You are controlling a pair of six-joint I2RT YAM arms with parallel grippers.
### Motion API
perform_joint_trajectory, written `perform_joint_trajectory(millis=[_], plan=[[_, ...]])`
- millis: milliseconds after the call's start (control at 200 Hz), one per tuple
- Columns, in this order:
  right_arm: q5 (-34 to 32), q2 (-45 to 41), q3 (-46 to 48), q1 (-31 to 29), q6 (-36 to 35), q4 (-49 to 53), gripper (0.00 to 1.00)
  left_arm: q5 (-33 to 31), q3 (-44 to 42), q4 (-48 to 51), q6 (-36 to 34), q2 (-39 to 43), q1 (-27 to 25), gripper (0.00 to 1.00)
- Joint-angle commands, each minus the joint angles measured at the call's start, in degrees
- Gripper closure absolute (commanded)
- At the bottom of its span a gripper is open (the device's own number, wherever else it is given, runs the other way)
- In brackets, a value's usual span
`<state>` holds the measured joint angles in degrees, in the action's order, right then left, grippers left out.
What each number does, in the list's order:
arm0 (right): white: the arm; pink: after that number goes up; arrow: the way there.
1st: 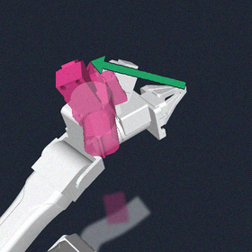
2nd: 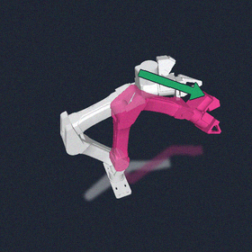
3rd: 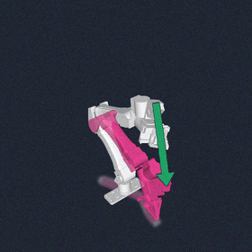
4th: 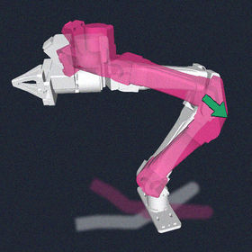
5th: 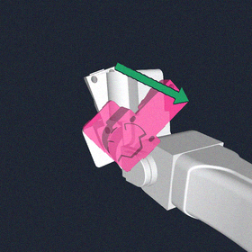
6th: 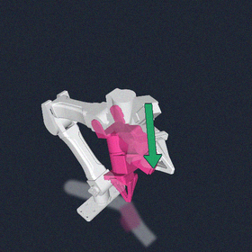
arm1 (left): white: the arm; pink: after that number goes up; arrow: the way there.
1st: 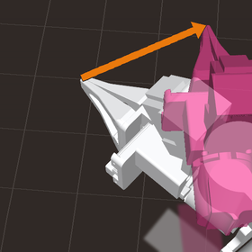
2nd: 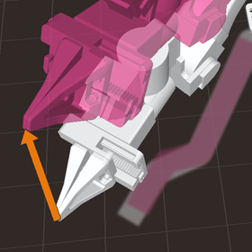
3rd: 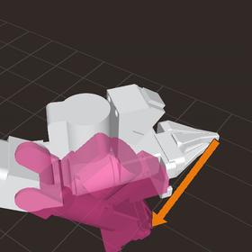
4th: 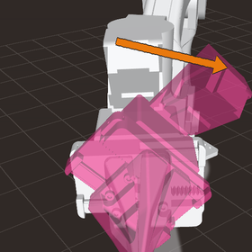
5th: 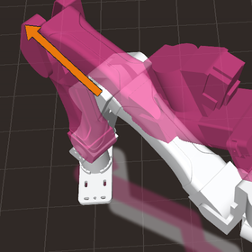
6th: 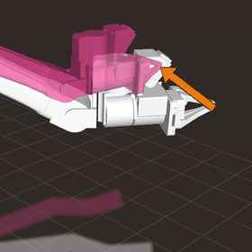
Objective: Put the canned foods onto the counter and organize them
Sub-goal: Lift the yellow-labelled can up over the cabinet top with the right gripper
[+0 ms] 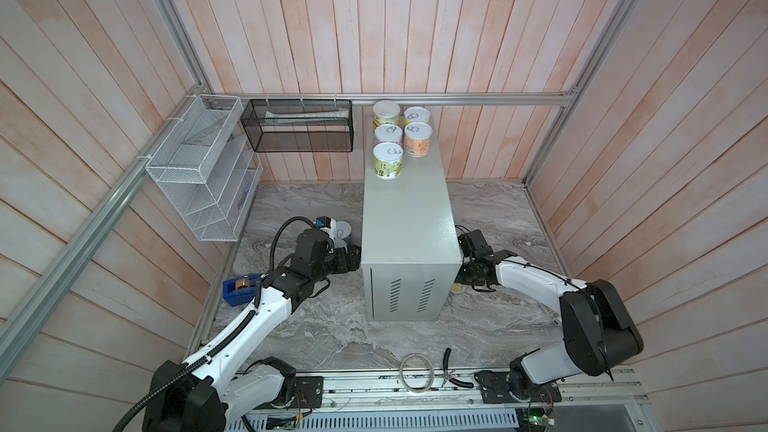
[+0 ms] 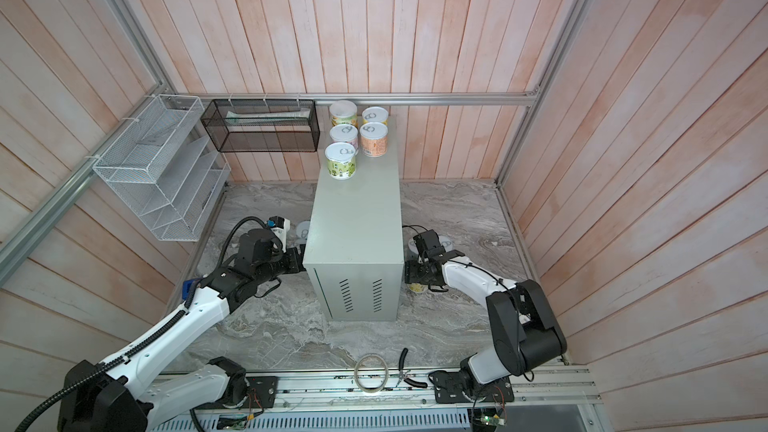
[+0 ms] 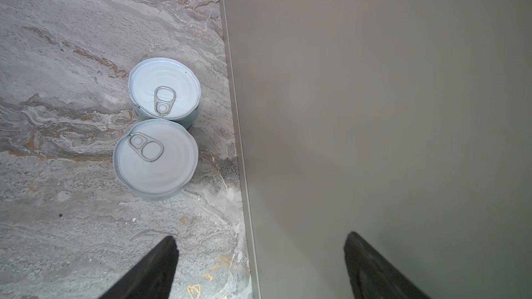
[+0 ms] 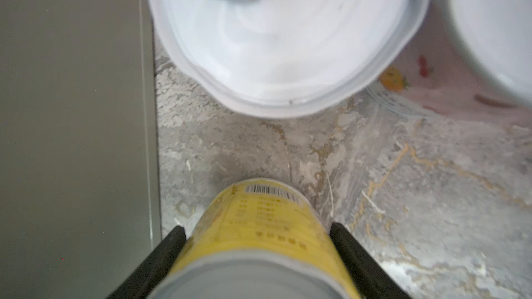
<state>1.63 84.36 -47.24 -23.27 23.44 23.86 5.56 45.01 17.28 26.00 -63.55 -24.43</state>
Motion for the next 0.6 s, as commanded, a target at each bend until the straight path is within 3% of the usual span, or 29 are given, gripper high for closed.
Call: perform_joint_trajectory(millis=[0, 180, 320, 595], plan=[[3.61, -5.48, -6.46, -0.38, -3.18, 7.64, 1.0, 0.02, 2.58, 1.27, -1.67, 0.01, 0.24, 0.07], [0.45, -12.01, -15.21, 1.33, -4.63, 19.98, 1.0, -1.38, 4.11, 2.74, -3.23, -0.54, 0.19, 0.08], [-3.43, -18.65, -23.11, 3.12, -4.63, 22.7, 1.0, -1.68, 3.94, 2.41, -3.91, -0.61, 0.2, 0.08], [-4.49, -14.49, -46.5, 4.73, -6.96, 34.28, 1.0, -1.63, 3.59, 1.92, -4.9, -0.44, 0.52, 0.07]])
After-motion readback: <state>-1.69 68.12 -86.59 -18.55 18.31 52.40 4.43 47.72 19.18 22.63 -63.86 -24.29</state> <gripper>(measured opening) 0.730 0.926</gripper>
